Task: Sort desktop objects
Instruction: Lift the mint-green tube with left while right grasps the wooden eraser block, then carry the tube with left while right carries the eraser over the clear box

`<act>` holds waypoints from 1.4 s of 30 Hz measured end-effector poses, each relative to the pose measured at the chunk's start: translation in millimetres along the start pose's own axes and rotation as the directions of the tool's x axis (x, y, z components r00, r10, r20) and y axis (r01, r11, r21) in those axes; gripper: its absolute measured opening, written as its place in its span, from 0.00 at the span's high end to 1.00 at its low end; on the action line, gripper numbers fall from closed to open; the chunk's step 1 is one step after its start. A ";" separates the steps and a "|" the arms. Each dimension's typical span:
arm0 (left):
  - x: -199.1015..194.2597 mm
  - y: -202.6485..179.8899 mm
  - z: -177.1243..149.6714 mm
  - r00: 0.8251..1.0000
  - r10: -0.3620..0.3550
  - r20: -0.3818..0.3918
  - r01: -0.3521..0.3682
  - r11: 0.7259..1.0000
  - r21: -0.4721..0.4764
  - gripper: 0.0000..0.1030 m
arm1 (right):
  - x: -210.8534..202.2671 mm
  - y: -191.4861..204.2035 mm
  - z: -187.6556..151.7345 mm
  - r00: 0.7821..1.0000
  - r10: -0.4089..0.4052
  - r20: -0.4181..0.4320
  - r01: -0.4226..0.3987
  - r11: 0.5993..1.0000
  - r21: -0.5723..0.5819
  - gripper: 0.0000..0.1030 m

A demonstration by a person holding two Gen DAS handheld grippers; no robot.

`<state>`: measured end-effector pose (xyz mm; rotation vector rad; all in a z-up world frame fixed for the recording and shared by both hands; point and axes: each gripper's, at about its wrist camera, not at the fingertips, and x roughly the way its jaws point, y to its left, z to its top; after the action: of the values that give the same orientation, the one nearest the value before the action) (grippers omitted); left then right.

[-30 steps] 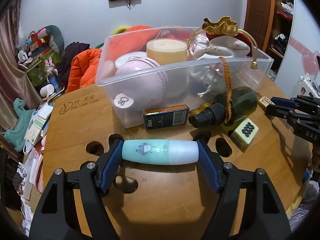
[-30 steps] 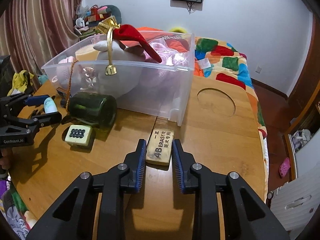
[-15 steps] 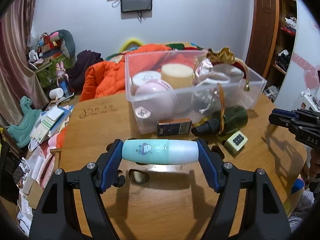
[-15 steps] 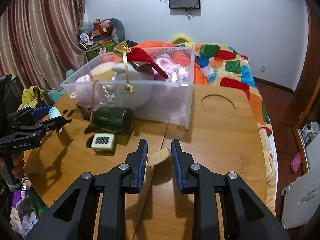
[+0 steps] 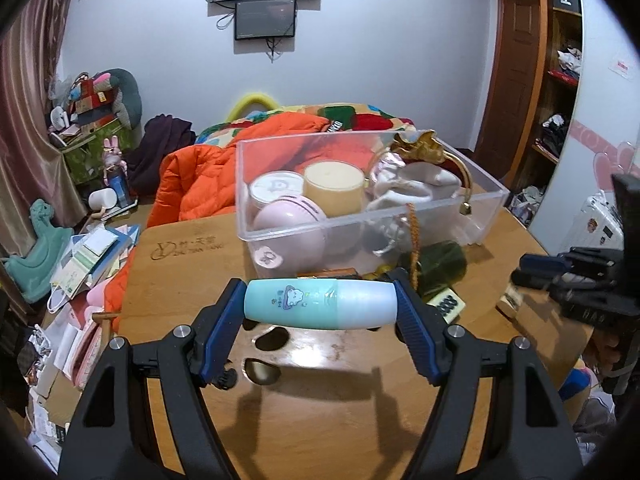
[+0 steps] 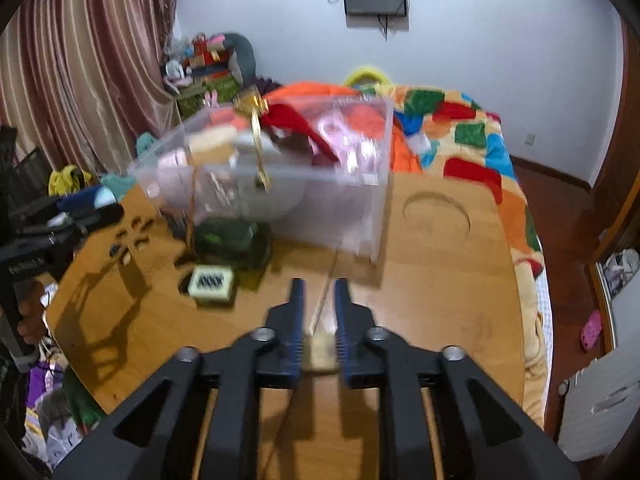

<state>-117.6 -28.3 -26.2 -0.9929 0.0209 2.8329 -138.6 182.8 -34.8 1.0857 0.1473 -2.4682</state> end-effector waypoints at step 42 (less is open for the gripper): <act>-6.8 -12.7 26.5 0.996 -0.063 0.069 0.066 0.997 -0.044 0.29 | -31.9 11.3 24.7 0.986 0.031 0.161 -0.029 0.999 -0.017 0.78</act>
<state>-127.1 -15.0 -0.9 -0.8893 -0.0822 2.8175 -131.4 177.2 6.1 0.8707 0.0987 -2.5113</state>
